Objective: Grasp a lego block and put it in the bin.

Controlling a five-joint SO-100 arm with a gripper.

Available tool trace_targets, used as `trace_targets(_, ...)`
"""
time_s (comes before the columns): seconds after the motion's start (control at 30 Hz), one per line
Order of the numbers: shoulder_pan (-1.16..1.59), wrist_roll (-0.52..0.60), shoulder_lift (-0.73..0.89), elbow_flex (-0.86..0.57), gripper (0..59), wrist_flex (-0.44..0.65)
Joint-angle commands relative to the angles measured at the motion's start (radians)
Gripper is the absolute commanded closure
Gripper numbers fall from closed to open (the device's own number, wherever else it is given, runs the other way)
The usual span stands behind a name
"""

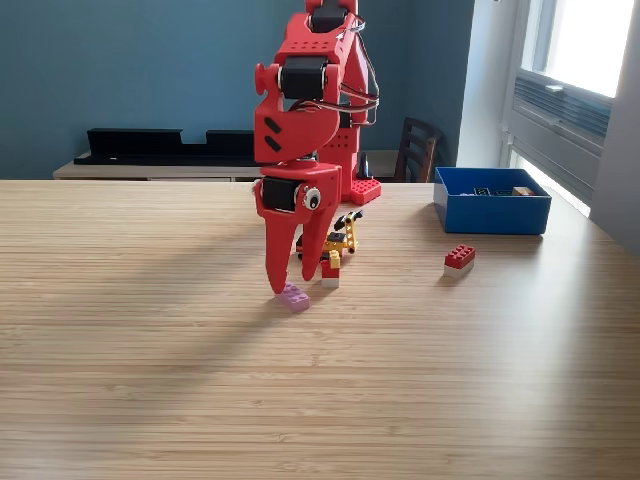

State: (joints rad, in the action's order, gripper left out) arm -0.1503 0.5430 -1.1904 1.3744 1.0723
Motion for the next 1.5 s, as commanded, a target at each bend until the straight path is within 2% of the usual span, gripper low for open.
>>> trace_targets(0.03,-0.003,0.025,-0.025,-0.063,29.0,0.002)
trace_targets(0.17,-0.009,0.043,-0.025,-0.060,29.9,-0.002)
trace_targets(0.43,-0.011,0.091,-0.023,-0.058,35.7,-0.005)
trace_targets(0.9,-0.041,0.115,-0.020,-0.087,37.1,0.012)
trace_targets(1.27,-0.044,0.109,-0.017,-0.127,36.5,0.080)
trace_targets(1.4,-0.048,0.114,0.048,-0.206,37.1,0.153)
trace_targets(1.5,-0.052,0.114,0.094,-0.224,37.2,0.167)
